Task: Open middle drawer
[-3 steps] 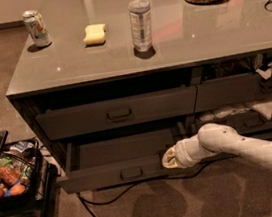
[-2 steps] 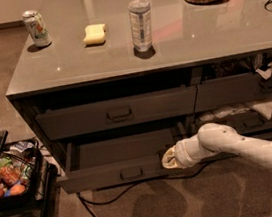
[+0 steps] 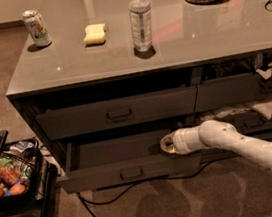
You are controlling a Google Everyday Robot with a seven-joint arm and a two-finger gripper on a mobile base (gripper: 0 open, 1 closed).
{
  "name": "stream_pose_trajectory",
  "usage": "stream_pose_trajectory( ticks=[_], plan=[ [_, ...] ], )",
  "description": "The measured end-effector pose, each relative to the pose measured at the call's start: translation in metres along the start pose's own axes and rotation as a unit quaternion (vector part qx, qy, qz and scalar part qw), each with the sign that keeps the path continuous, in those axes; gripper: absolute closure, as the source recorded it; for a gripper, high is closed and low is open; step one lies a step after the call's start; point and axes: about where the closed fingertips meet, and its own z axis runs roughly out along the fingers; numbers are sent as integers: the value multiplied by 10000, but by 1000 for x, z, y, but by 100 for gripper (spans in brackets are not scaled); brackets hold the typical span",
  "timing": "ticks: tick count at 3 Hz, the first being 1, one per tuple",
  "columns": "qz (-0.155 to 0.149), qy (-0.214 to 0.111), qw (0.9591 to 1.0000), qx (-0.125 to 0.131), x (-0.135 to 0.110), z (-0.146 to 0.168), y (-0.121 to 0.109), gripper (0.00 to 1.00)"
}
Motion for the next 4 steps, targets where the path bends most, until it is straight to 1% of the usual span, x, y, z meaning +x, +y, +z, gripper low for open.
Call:
stream_pose_trajectory(
  ticks=[1, 2, 3, 4],
  plan=[
    [-316, 232, 9988, 284, 24, 10, -41, 100],
    [-540, 417, 9974, 225, 44, 20, -61, 100],
    [-565, 641, 9961, -209, 58, 14, -51, 100],
    [-362, 885, 9948, -358, 62, -10, -36, 100]
  ],
)
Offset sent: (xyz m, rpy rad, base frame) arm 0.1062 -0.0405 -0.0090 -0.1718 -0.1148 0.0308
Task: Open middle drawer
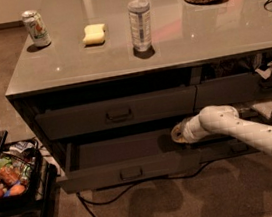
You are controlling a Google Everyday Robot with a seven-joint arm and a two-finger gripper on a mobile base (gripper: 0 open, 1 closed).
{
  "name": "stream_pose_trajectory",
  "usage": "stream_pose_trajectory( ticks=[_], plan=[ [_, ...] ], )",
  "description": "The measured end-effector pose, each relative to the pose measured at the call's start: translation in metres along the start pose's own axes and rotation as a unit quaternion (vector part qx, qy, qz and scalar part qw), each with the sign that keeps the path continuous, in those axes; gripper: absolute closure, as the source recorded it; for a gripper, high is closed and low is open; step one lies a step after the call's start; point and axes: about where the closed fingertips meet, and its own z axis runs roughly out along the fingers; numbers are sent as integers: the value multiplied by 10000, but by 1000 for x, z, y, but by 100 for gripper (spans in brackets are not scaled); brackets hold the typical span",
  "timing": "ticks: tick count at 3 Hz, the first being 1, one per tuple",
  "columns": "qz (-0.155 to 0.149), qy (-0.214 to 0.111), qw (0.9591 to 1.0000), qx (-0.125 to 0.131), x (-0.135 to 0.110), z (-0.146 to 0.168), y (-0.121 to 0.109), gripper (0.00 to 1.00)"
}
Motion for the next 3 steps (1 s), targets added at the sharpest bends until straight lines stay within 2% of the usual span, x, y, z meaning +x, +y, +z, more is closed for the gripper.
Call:
stream_pose_trajectory(
  ticks=[1, 2, 3],
  plan=[
    [157, 0, 9997, -164, -8, -12, 27, 100],
    [168, -17, 9997, -171, 0, 1, 24, 100],
    [322, -284, 9991, -41, 6, 18, 23, 100]
  ],
)
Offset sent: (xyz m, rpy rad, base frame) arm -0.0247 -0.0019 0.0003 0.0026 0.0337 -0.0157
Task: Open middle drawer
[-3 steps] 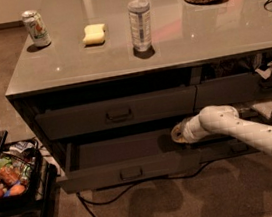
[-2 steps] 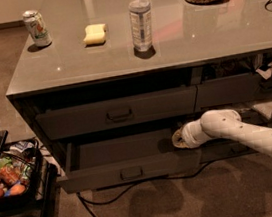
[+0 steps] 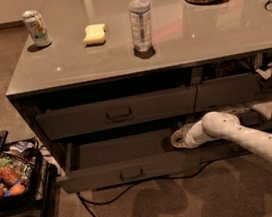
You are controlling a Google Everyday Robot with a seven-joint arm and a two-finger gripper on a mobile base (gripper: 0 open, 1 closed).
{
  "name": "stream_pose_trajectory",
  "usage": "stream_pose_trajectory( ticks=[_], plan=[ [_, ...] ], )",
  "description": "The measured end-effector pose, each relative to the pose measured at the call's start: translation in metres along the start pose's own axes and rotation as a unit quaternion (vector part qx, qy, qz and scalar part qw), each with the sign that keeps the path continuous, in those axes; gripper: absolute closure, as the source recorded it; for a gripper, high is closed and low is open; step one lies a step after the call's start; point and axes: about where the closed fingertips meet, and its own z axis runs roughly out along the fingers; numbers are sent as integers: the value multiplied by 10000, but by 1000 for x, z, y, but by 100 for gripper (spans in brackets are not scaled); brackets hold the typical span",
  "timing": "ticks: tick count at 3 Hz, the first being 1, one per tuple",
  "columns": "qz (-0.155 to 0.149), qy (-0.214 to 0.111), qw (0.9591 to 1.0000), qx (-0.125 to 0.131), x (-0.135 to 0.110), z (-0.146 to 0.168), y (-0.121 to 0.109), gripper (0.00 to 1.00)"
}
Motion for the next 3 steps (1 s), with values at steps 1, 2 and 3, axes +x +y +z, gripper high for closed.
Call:
stream_pose_trajectory(
  ticks=[1, 2, 3],
  plan=[
    [130, -322, 9994, 39, -2, 10, 3, 100],
    [176, -546, 9983, -108, -9, 10, 8, 100],
    [201, -601, 9974, -350, -14, -8, 17, 100]
  ],
)
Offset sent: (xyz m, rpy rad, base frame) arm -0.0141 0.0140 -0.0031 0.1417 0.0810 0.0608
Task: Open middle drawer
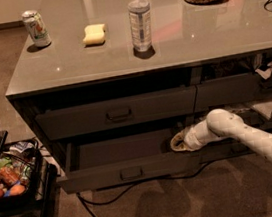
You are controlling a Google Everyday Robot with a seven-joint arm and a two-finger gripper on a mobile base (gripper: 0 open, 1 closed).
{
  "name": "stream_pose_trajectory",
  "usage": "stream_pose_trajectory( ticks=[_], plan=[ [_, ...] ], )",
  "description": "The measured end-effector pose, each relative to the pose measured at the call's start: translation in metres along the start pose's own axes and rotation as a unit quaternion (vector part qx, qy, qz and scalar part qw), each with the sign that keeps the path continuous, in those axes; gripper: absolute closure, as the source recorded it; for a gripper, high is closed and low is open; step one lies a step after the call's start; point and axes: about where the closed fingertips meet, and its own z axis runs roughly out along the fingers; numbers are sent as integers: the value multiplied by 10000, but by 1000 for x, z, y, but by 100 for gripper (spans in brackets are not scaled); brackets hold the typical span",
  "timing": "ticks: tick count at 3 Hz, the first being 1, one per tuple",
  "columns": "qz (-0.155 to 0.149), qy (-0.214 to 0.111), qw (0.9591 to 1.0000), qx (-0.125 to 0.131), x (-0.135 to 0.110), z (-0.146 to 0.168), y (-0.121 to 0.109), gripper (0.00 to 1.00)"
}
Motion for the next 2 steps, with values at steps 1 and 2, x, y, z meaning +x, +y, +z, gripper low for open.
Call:
stream_pose_trajectory(
  ticks=[1, 2],
  plan=[
    [301, 36, 9975, -643, -2, 1, 17, 100],
    [417, 16, 9953, -876, -4, 3, 24, 100]
  ],
)
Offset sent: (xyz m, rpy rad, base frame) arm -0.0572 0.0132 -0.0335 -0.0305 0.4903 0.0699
